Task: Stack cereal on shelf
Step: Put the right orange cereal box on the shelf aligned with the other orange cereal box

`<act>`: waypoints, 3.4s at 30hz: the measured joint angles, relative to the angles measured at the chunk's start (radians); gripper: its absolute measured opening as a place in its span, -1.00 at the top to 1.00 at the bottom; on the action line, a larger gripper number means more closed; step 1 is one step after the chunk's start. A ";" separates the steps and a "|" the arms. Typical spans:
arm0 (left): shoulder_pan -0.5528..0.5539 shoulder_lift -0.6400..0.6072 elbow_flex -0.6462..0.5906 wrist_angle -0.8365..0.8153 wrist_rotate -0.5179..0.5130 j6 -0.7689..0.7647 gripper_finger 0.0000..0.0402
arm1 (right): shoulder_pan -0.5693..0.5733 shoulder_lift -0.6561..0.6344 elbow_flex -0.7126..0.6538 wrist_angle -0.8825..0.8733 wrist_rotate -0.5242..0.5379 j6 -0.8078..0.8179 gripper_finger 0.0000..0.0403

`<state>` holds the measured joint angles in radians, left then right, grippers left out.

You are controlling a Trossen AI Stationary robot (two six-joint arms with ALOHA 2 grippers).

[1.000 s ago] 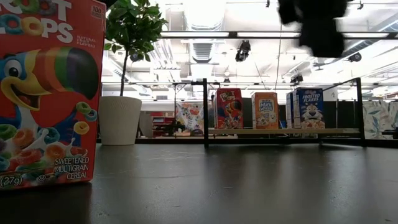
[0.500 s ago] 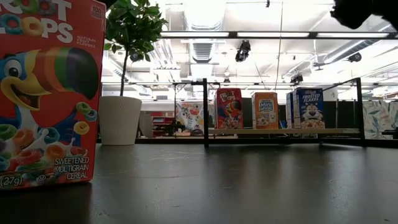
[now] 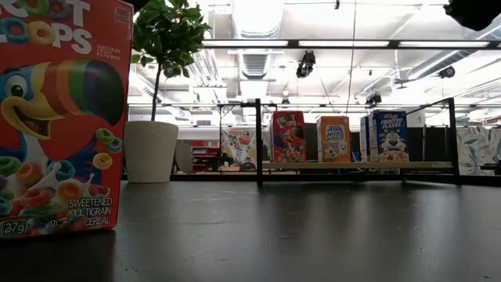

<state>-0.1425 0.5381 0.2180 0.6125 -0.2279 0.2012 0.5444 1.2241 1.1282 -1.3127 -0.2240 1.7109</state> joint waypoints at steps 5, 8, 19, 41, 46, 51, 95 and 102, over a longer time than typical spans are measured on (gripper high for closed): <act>0.000 0.000 0.000 0.000 0.000 0.000 0.78 | 0.001 0.034 -0.002 -0.006 0.025 0.007 -0.24; 0.000 0.000 0.000 0.000 0.000 0.000 0.78 | 0.002 0.055 -0.002 -0.039 0.014 0.007 -0.32; 0.000 0.000 0.000 0.000 0.000 0.000 0.78 | 0.001 0.129 -0.006 -0.042 0.025 -0.059 -0.25; 0.000 0.000 0.000 -0.001 0.000 0.001 0.78 | -0.052 0.190 0.034 0.108 0.215 -0.372 0.36; 0.000 0.000 0.000 -0.001 0.000 0.005 0.78 | -0.161 0.190 0.081 0.227 0.337 -0.588 0.38; 0.000 0.000 0.000 -0.001 0.000 0.005 0.78 | -0.306 0.190 0.172 0.254 0.356 -0.820 0.38; 0.000 0.000 0.000 -0.019 0.000 0.023 0.78 | -0.992 0.440 0.423 0.042 0.563 -2.026 0.12; 0.000 0.000 0.000 -0.019 0.000 0.023 0.78 | -0.991 0.439 0.423 0.051 0.566 -2.039 -0.04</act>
<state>-0.1421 0.5385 0.2180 0.5940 -0.2279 0.2241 -0.4469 1.6630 1.5509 -1.2621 0.3416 -0.3279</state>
